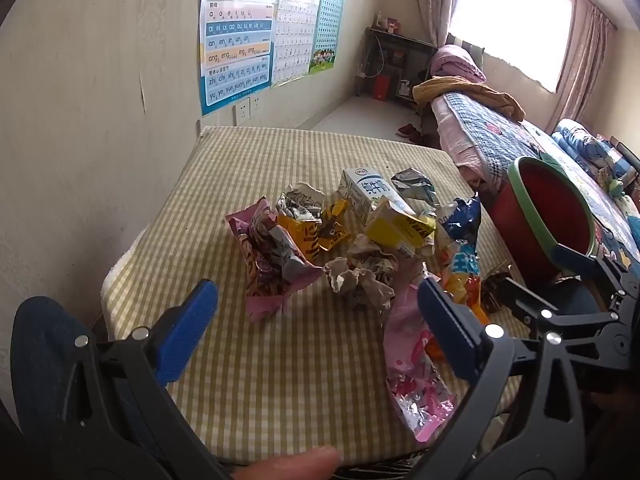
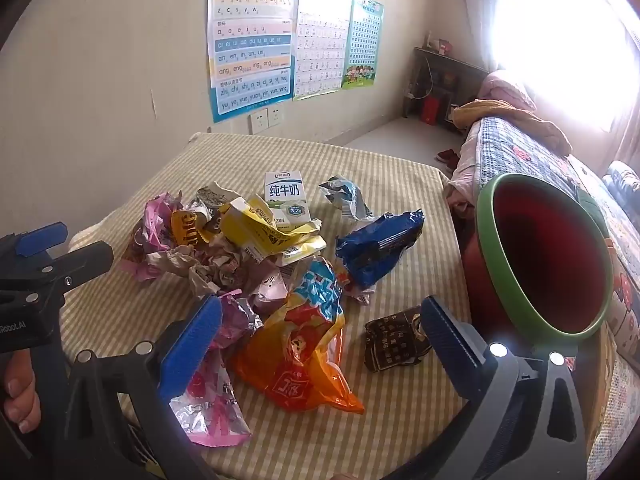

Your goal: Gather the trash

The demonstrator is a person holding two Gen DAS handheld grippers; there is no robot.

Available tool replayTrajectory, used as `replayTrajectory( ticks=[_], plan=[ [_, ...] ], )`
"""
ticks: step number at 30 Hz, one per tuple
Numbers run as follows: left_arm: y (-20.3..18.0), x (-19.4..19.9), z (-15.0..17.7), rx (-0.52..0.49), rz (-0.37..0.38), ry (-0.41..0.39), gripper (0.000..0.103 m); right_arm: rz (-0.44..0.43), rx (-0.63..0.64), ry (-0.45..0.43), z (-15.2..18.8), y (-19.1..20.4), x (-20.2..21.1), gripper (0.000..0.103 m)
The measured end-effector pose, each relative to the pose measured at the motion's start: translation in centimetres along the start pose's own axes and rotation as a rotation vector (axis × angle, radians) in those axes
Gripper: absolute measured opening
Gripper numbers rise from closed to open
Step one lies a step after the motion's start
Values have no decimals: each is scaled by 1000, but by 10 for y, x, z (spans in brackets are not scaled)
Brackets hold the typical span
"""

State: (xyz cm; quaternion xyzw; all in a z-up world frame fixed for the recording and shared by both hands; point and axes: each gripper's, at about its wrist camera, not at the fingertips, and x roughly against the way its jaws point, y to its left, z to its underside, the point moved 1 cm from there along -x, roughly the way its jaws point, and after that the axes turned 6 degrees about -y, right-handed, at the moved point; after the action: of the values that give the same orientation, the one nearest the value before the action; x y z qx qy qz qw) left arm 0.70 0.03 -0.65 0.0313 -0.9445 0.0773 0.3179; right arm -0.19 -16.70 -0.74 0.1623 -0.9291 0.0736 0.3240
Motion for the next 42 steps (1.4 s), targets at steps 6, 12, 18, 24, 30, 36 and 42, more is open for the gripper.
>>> replayTrajectory(
  ticks=[6, 12, 18, 24, 30, 36, 42],
  plan=[
    [1, 1, 0, 0, -1, -2, 98, 2, -5, 3, 0, -4, -3, 96],
    [-2, -2, 2, 1, -5, -1, 98, 1, 13, 10, 1, 6, -7, 96],
    [-1, -3, 0, 4, -4, 4, 98, -3, 17, 10, 2, 5, -5, 96],
    [2, -1, 1, 3, -4, 4, 98, -3, 17, 12, 2, 4, -5, 96],
    [2, -2, 1, 4, -4, 5, 98, -3, 14, 12, 2, 4, -5, 96],
    [2, -3, 1, 4, -5, 8, 98, -4, 14, 12, 2, 3, -5, 96],
    [2, -4, 3, 5, -6, 13, 98, -5, 15, 14, 2, 2, -5, 96]
  ],
)
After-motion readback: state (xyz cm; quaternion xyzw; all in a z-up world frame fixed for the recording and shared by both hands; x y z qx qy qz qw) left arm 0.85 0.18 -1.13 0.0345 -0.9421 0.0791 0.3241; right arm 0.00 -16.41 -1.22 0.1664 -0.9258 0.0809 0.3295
